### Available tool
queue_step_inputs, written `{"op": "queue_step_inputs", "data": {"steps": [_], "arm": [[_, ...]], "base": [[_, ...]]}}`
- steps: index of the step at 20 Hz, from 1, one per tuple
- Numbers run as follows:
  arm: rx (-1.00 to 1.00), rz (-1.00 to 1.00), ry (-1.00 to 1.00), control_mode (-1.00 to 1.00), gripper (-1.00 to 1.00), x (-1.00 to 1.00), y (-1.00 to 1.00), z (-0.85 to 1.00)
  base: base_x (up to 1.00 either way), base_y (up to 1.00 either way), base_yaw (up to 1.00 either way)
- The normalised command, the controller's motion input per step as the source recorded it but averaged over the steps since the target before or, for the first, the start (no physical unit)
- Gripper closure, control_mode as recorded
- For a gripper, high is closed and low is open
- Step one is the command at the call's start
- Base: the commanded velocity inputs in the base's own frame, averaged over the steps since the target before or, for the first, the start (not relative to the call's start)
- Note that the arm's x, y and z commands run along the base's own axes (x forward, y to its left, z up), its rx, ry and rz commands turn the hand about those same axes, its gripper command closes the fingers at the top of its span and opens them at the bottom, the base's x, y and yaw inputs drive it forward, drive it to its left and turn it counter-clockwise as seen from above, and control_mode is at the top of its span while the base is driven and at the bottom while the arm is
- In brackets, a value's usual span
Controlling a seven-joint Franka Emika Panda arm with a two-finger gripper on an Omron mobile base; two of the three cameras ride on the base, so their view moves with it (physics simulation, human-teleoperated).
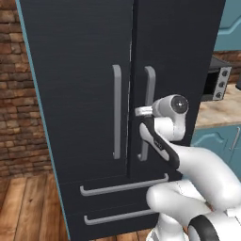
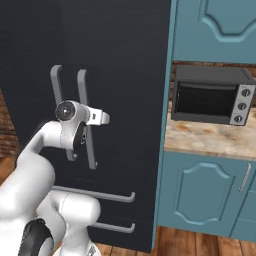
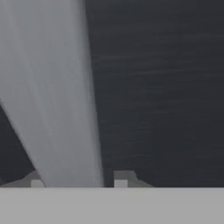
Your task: Take the lemon wedge from the fridge and place it on the plate with fish on the dining counter.
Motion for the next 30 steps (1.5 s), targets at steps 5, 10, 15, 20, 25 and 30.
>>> {"op": "queue_step_inputs", "data": {"steps": [5,10,15,20,25,30], "arm": [[0.0,-0.12,0.0,-1.0,1.0,-1.0,-0.72,0.0],[0.02,-0.21,0.0,-1.0,1.0,-1.0,-0.9,0.0],[0.07,-0.28,-0.06,-1.0,1.0,-1.0,-1.0,0.1],[0.08,-0.25,-0.09,-1.0,-1.0,-1.0,-0.67,0.25],[-0.17,-0.12,-0.25,-1.0,-1.0,-0.6,0.67,0.2],[-0.24,-0.26,-0.2,-1.0,-1.0,-0.07,1.0,0.43]], "base": [[0.0,0.0,0.0],[0.0,0.0,0.0],[0.0,0.0,0.0],[0.0,0.0,0.0],[0.0,0.0,0.0],[0.0,0.0,0.0]]}}
